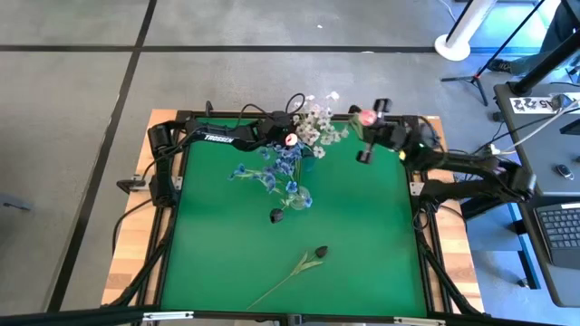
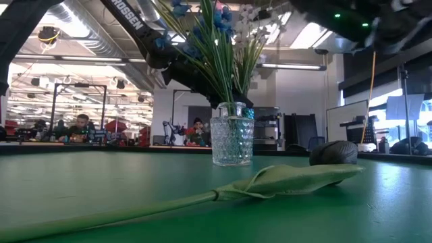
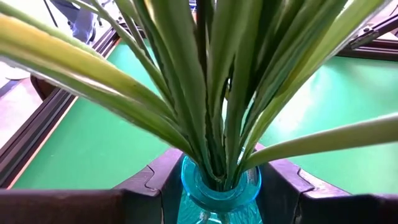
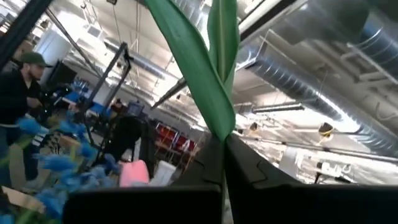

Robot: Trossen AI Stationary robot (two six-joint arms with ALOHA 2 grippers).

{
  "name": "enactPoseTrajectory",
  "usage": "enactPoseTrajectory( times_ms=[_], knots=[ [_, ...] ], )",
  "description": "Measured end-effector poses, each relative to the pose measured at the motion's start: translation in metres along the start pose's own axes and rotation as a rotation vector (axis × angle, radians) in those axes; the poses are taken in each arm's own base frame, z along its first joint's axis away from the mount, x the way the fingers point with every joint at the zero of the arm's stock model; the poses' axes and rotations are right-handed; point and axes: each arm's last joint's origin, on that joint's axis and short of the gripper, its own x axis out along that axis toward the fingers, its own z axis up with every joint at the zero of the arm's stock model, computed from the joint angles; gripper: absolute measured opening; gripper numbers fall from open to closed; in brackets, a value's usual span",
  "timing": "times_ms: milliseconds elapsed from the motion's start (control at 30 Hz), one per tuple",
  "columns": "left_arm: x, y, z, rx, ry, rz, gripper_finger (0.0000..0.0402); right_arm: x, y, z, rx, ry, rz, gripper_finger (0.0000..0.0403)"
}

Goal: Sort flowers into vase by color
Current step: Put the pink flowers into the blue transparent vase

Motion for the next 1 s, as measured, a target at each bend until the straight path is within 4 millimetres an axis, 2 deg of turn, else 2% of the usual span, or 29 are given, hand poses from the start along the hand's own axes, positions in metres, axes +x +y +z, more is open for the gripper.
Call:
enactPoseTrajectory(
  times_ms=[200, 333, 467, 633, 1000],
  knots=[
    [0.000, 0.000, 0.002, 0.013, -0.040, -0.027, 0.0153, -0.035, 0.014, 0.011, -0.003, -0.123, -0.029, 0.0000],
    [0.002, -0.003, 0.005, 0.031, -0.073, -0.053, 0.0153, -0.044, 0.018, 0.012, 0.006, -0.195, -0.041, 0.0000],
    [0.002, -0.005, 0.005, 0.042, -0.079, -0.068, 0.0153, -0.037, 0.016, 0.012, 0.011, -0.203, -0.026, 0.0000],
    [0.003, -0.007, 0.006, 0.045, -0.084, -0.073, 0.0153, -0.015, 0.017, 0.006, 0.020, -0.209, 0.015, 0.0000],
    [0.004, -0.010, 0.008, 0.052, -0.097, -0.081, 0.0153, 0.020, 0.021, -0.050, 0.086, -0.070, 0.059, 0.0000]
  ],
)
